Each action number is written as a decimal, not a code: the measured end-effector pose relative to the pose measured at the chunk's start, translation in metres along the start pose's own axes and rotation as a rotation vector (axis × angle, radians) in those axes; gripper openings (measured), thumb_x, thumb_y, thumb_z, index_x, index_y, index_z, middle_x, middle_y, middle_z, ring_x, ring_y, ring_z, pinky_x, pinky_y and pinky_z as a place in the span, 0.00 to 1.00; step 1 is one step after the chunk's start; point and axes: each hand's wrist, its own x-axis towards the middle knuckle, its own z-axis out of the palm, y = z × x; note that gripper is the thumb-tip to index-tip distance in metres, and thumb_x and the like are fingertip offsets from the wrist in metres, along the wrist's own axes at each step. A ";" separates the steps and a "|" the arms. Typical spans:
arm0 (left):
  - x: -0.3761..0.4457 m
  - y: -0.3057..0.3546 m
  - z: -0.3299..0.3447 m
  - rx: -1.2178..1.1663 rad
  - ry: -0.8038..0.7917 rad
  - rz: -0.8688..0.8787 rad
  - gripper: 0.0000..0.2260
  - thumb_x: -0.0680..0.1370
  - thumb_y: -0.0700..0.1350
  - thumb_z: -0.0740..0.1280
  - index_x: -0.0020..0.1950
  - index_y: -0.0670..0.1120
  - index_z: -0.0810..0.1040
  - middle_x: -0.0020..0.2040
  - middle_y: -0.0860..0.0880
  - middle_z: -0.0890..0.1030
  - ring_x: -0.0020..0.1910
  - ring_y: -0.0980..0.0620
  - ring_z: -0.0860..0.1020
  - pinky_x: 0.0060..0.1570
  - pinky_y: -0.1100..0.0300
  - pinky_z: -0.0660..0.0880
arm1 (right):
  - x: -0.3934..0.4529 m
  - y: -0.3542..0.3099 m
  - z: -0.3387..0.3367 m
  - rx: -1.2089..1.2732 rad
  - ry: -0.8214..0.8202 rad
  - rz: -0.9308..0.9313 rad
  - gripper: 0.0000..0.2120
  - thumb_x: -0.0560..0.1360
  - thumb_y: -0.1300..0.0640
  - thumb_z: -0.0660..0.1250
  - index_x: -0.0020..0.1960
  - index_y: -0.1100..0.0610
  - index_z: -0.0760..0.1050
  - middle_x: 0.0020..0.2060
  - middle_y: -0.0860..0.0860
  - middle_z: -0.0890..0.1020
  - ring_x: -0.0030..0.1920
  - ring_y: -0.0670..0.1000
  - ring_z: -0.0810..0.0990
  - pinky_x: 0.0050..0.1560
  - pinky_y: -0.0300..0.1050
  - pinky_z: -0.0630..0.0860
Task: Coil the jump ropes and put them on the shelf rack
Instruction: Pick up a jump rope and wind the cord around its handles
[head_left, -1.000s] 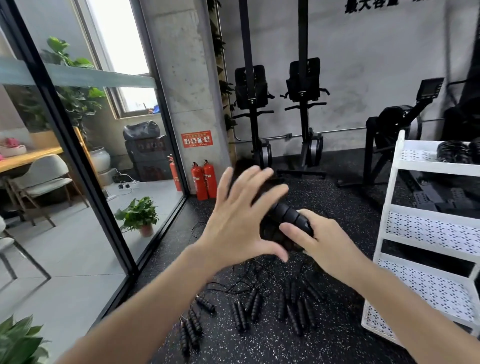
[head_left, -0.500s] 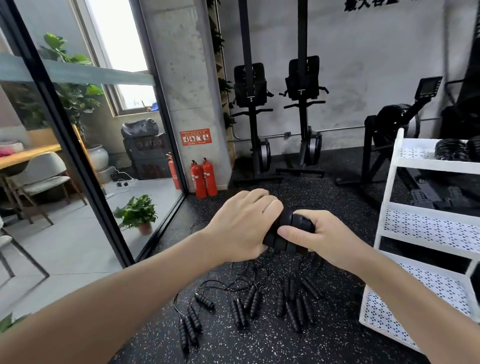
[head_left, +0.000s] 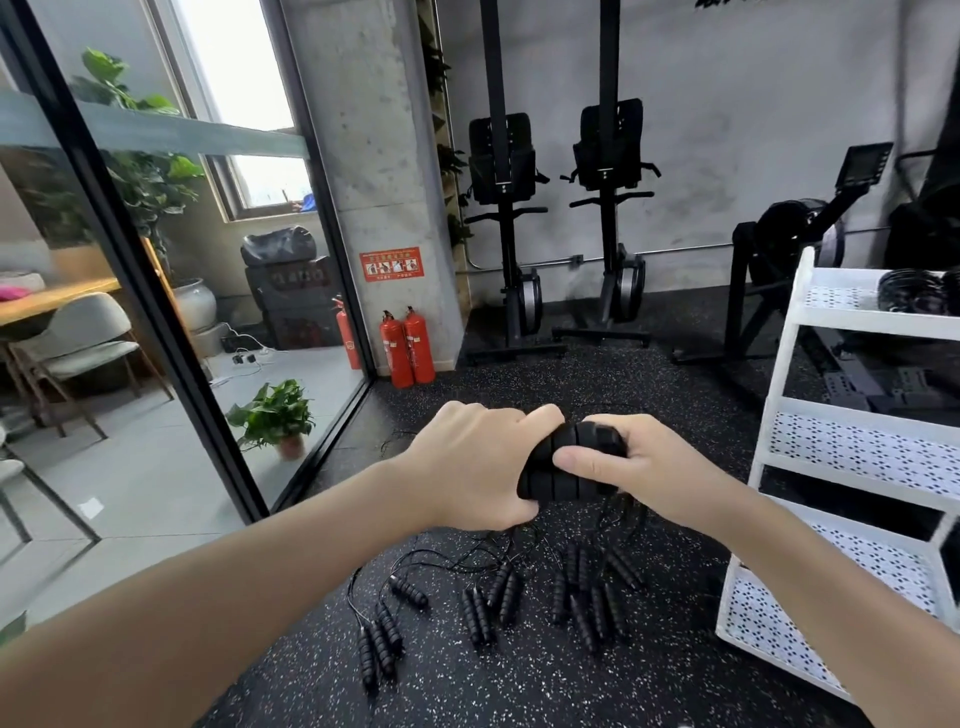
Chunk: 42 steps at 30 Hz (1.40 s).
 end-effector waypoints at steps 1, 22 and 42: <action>0.000 0.001 0.002 0.011 0.032 -0.027 0.21 0.70 0.57 0.68 0.56 0.54 0.64 0.42 0.53 0.78 0.36 0.44 0.77 0.36 0.53 0.68 | 0.001 -0.001 0.001 0.036 0.036 0.018 0.17 0.73 0.41 0.71 0.42 0.55 0.79 0.30 0.45 0.76 0.32 0.46 0.73 0.36 0.40 0.69; 0.007 -0.045 0.005 0.076 0.204 -0.159 0.18 0.71 0.57 0.68 0.56 0.55 0.67 0.40 0.55 0.77 0.37 0.48 0.78 0.38 0.51 0.79 | -0.004 -0.009 -0.006 -0.395 0.414 -0.069 0.10 0.81 0.51 0.66 0.55 0.52 0.84 0.38 0.44 0.84 0.40 0.42 0.78 0.42 0.32 0.72; 0.016 -0.014 0.012 0.159 0.177 -0.380 0.19 0.73 0.53 0.69 0.58 0.52 0.64 0.44 0.51 0.78 0.41 0.44 0.81 0.40 0.52 0.77 | -0.008 -0.030 0.036 -0.563 0.303 0.049 0.24 0.85 0.53 0.58 0.78 0.59 0.63 0.54 0.53 0.79 0.53 0.53 0.81 0.53 0.45 0.76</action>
